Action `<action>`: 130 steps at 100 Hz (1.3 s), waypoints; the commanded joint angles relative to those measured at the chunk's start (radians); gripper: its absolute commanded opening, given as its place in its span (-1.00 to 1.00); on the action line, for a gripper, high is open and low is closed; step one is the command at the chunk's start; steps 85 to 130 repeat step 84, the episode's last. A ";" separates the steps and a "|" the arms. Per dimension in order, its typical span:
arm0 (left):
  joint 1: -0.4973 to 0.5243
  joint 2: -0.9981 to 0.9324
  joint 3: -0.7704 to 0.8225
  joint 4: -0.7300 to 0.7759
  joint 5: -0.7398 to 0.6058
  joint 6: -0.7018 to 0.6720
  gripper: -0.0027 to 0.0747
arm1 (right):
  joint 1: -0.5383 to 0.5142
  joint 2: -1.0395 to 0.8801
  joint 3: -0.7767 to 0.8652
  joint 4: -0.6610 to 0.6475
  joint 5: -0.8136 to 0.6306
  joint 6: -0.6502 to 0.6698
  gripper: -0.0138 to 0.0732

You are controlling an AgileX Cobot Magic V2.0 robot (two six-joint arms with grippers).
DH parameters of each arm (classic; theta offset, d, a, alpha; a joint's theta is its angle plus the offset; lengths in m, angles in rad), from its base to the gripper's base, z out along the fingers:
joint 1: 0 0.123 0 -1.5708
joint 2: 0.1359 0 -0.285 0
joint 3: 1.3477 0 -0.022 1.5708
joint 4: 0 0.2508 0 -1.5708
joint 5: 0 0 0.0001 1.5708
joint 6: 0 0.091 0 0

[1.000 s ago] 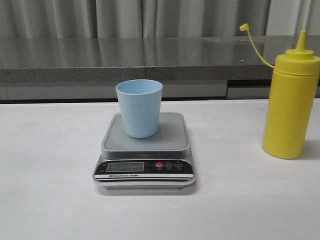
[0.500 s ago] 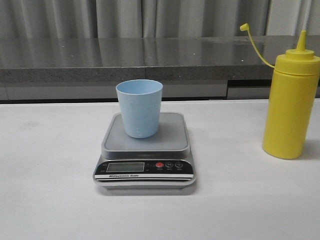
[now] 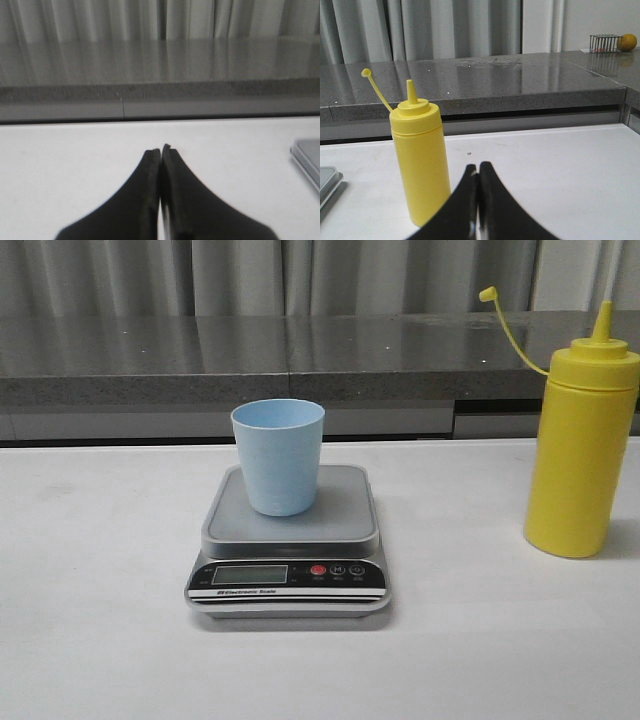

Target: Pour seasoning into cup on scale with both arms

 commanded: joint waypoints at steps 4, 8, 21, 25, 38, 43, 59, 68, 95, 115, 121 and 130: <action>0.007 -0.032 0.039 0.006 -0.062 -0.030 -0.98 | -0.005 -0.023 -0.018 -0.009 -0.074 -0.005 -0.84; 0.007 -0.029 0.039 0.006 -0.048 -0.033 -0.98 | -0.005 -0.023 -0.018 -0.009 -0.074 -0.005 -0.84; 0.007 -0.031 0.039 0.006 -0.039 -0.033 -0.98 | -0.005 -0.022 -0.018 -0.009 -0.074 -0.005 -0.84; 0.005 -0.031 0.039 0.006 -0.039 -0.033 -0.98 | -0.005 -0.022 -0.018 -0.009 -0.074 -0.005 -0.84; 0.005 -0.031 0.039 0.006 -0.039 -0.033 -0.98 | -0.005 -0.022 -0.018 -0.009 -0.074 -0.005 -0.84; 0.005 -0.031 0.039 0.006 -0.039 -0.033 -0.98 | -0.005 -0.022 -0.018 -0.009 -0.074 -0.005 -0.84; 0.005 -0.031 0.039 0.006 -0.039 -0.033 -0.98 | -0.005 -0.022 -0.018 -0.009 -0.074 -0.005 -0.84; 0.005 -0.031 0.039 0.006 -0.039 -0.033 -0.98 | -0.005 -0.022 -0.018 -0.009 -0.074 -0.005 -0.84; 0.005 -0.031 0.039 0.006 -0.039 -0.033 -0.98 | -0.005 -0.022 -0.018 -0.009 -0.074 -0.005 -0.84; 0.005 -0.031 0.039 0.006 -0.039 -0.033 -0.98 | -0.005 -0.022 -0.018 -0.009 -0.074 -0.005 -0.84; 0.005 -0.031 0.039 0.006 -0.039 -0.033 -0.98 | -0.005 -0.022 -0.018 -0.009 -0.074 -0.005 -0.84; 0.005 -0.031 0.039 0.006 -0.039 -0.033 -0.98 | -0.005 -0.022 -0.018 -0.009 -0.074 -0.005 -0.84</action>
